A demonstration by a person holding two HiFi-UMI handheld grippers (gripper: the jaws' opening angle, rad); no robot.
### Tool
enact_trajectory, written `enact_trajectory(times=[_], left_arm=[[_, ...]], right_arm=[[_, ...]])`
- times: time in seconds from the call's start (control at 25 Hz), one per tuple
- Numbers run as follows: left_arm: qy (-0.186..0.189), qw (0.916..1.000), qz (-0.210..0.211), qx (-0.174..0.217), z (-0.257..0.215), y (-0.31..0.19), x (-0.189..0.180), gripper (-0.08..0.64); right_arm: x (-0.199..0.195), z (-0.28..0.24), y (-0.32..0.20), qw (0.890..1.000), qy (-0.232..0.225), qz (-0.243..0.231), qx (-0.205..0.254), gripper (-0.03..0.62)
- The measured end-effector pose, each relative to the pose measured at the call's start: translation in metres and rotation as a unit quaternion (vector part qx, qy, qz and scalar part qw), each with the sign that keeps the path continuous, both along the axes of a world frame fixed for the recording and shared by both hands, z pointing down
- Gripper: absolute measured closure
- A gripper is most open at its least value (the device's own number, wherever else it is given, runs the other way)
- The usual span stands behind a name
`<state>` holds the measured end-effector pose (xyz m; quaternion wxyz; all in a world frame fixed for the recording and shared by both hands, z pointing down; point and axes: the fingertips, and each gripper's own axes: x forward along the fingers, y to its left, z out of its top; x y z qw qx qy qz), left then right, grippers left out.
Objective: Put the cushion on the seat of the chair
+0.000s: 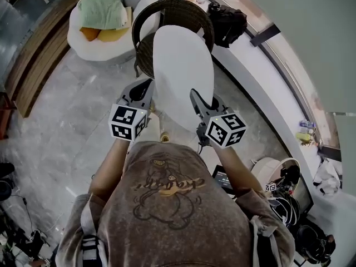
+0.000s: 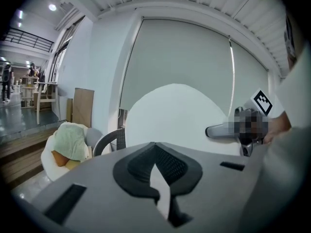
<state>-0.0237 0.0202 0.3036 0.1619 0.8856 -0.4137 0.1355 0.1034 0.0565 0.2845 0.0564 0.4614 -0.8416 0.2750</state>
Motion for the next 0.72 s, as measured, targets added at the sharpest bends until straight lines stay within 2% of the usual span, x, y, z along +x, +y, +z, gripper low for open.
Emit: enact_trajectory(times=[0.72], left_arm=[[-0.010,0.9970,0.069,-0.031,0.029,-0.161,-0.019,0.555]], right_arm=[[-0.036,0.034,-0.157,0.999,-0.004,0.019,-0.049,0.525]])
